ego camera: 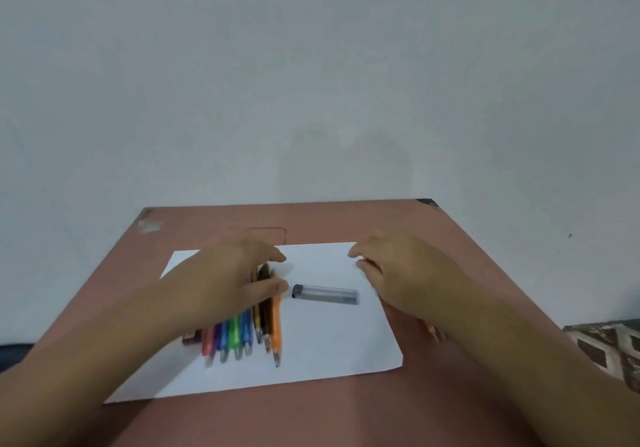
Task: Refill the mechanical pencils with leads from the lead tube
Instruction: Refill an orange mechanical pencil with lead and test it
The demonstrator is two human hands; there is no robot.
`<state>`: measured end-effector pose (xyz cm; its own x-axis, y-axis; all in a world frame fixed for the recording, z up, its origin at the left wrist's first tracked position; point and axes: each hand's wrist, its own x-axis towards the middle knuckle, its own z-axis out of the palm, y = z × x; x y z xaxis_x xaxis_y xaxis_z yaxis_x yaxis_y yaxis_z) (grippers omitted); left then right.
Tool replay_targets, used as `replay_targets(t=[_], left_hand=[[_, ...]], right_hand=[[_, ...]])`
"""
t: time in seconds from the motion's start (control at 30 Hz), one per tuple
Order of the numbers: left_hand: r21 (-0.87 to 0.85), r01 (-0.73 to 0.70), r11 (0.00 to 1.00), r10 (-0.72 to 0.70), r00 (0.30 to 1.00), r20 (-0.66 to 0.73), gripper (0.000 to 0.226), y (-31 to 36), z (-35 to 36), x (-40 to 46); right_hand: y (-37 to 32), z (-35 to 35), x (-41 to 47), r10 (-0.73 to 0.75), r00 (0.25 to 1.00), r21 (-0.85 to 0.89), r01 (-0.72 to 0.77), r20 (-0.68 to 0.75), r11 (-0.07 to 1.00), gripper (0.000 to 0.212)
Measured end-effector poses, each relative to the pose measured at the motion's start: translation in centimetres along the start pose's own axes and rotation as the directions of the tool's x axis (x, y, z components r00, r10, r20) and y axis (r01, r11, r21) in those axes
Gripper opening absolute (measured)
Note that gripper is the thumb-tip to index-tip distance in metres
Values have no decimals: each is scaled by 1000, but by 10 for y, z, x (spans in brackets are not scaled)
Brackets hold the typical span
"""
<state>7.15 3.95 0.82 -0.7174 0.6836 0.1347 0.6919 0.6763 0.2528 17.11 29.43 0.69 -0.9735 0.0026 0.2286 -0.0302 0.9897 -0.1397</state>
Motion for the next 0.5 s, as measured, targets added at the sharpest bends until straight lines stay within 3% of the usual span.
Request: replay_targets(t=[0.23,0.33,0.5], left_hand=[[-123,142,982,-149,987,-56,35,-55,-2,-22],[-133,122,984,-129,991,-44,32,-59,3,-23],[-132,88,987,-95,994,-46,29,-63,7,-21]], right_hand=[[-54,17,33,-309,941,77,301,138,950,31],[-67,20,35,-471,866,115,458,166,882,31],[-63,29,41,-597,792,122,584,130,802,28]])
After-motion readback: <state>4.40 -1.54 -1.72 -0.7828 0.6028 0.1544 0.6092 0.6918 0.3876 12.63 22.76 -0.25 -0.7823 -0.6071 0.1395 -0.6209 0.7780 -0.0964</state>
